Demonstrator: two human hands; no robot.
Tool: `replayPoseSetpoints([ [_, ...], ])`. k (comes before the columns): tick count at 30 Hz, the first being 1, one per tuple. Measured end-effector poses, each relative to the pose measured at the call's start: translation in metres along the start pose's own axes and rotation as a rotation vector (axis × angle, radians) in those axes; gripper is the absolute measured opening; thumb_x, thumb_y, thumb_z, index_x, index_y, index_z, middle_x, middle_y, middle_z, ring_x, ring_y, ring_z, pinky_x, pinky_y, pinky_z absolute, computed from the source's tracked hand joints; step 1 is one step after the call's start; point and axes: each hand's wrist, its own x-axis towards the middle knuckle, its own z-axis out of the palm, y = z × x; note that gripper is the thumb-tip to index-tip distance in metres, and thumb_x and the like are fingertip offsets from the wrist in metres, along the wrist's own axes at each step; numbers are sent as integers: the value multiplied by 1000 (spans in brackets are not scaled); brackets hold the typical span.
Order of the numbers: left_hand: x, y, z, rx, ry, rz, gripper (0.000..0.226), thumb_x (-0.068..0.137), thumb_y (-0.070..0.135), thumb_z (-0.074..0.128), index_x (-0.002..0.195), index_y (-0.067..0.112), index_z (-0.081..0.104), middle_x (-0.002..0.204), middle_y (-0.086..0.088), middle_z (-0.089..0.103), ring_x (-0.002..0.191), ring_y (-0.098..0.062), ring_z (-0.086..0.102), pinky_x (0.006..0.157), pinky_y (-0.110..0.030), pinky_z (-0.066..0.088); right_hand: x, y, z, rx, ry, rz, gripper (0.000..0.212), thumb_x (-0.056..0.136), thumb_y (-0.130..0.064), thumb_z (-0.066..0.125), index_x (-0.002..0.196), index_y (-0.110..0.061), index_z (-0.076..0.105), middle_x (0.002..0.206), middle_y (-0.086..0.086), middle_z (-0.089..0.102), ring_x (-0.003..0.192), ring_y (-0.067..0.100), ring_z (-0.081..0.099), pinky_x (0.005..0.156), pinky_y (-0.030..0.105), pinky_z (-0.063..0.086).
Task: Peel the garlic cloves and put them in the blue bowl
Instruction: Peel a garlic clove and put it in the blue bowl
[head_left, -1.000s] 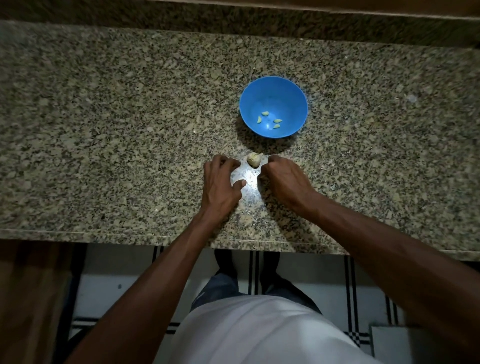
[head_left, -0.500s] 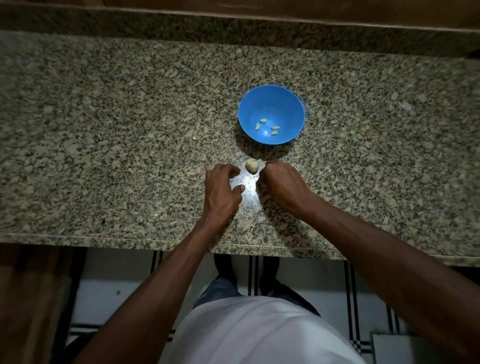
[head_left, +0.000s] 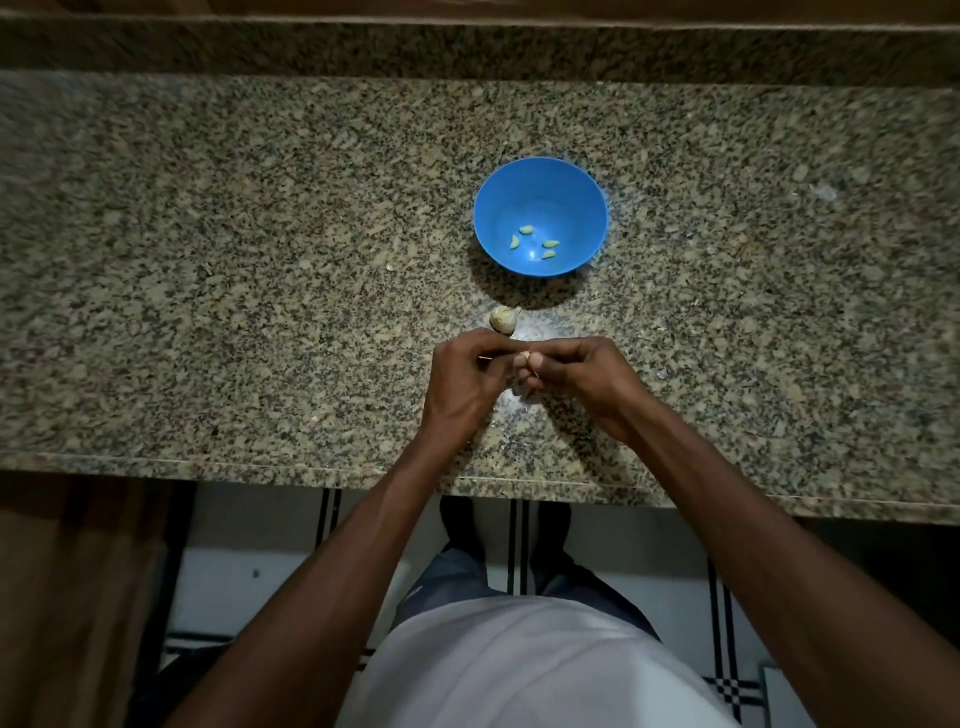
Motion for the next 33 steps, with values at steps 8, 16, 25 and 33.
replayPoseSetpoints([
  [8,-4,1,5,12,105,-76,10,85,14,81,95,16,85,85,6,80,77,-3,75,71,-33,64,-2,1,1,47,-2,-16,23,90,3,76,113,6,76,105,24,78,92,24,77,88,32,63],
  [16,-10,5,9,-215,77,-281,9,87,8,83,95,7,82,84,-1,80,78,-14,77,69,-29,63,3,10,-4,-243,73,-177,18,91,-9,81,107,-4,81,96,10,81,87,25,80,83,44,65],
  [25,-7,-4,13,-391,82,-545,5,94,7,74,98,4,77,83,-8,76,73,-18,71,74,-34,60,7,16,-9,-155,63,-145,17,92,-4,78,107,2,78,91,18,80,86,34,79,81,42,64],
  [33,-9,-11,3,-35,66,-352,23,90,3,75,108,15,82,105,3,79,93,0,72,86,-24,61,9,16,-7,-150,54,-96,15,88,-7,83,102,-1,80,88,19,79,84,39,78,79,47,64],
])
